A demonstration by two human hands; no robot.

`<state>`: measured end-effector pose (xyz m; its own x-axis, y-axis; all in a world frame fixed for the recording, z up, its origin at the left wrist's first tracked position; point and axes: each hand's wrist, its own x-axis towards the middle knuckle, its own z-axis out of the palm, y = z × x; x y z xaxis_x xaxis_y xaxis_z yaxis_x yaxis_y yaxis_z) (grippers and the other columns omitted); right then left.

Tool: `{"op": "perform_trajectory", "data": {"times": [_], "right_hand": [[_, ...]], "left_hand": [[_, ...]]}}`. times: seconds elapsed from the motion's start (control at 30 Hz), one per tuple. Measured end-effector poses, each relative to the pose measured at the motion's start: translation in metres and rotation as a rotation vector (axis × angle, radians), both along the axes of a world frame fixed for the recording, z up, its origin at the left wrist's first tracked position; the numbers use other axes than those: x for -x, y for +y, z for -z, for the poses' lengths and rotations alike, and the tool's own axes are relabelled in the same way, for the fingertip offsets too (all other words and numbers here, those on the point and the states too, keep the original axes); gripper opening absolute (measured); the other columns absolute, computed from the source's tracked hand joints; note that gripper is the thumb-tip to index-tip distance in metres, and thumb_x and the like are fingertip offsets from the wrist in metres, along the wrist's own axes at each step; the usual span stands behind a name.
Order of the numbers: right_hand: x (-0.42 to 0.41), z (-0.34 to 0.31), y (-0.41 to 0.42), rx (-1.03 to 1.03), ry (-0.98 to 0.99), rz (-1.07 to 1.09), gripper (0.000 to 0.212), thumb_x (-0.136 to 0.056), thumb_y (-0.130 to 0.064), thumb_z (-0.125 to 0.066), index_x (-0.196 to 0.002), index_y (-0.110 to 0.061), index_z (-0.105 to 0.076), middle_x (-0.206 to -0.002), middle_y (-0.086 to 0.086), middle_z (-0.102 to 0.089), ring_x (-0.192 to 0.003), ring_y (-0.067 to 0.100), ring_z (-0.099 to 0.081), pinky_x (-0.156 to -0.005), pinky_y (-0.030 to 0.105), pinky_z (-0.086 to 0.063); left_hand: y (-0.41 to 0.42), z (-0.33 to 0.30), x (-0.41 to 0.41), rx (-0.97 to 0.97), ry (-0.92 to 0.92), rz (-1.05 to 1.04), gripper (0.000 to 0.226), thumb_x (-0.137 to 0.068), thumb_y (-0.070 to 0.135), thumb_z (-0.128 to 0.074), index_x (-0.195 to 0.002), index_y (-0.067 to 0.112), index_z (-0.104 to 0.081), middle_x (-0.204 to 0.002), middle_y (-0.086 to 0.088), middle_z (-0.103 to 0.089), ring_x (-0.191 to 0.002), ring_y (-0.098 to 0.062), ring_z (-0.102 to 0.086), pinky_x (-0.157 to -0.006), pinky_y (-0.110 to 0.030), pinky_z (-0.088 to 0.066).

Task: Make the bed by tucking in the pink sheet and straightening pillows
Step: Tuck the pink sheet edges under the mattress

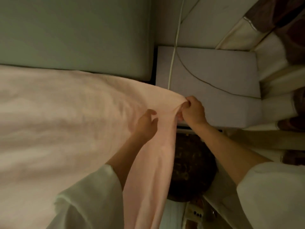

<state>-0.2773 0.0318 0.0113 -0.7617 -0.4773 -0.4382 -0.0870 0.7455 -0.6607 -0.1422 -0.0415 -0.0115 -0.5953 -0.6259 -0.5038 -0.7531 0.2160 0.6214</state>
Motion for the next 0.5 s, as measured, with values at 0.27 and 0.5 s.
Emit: {"op": "perform_trajectory", "data": {"times": [0.27, 0.5], "right_hand": [[-0.024, 0.012, 0.010, -0.104, 0.190, -0.133, 0.032, -0.096, -0.017, -0.046, -0.128, -0.014, -0.046, -0.133, 0.008, -0.036, -0.093, 0.020, -0.056, -0.075, 0.028, -0.047], [-0.058, 0.036, -0.013, 0.015, 0.063, -0.587, 0.044, -0.099, -0.018, -0.038, -0.142, -0.018, -0.032, -0.129, 0.010, -0.050, -0.108, 0.024, -0.057, -0.090, 0.031, -0.048]], "left_hand": [[-0.043, 0.011, -0.041, 0.652, -0.210, 0.183, 0.041, -0.093, 0.021, -0.047, -0.134, 0.020, -0.045, -0.148, -0.004, -0.035, -0.140, -0.027, -0.021, -0.112, -0.050, -0.014], [-0.073, 0.028, -0.046, 0.608, -0.414, 0.409, 0.075, -0.091, 0.054, -0.040, -0.149, 0.030, 0.000, -0.158, -0.001, 0.015, -0.144, -0.029, 0.016, -0.112, -0.064, -0.003]]}}
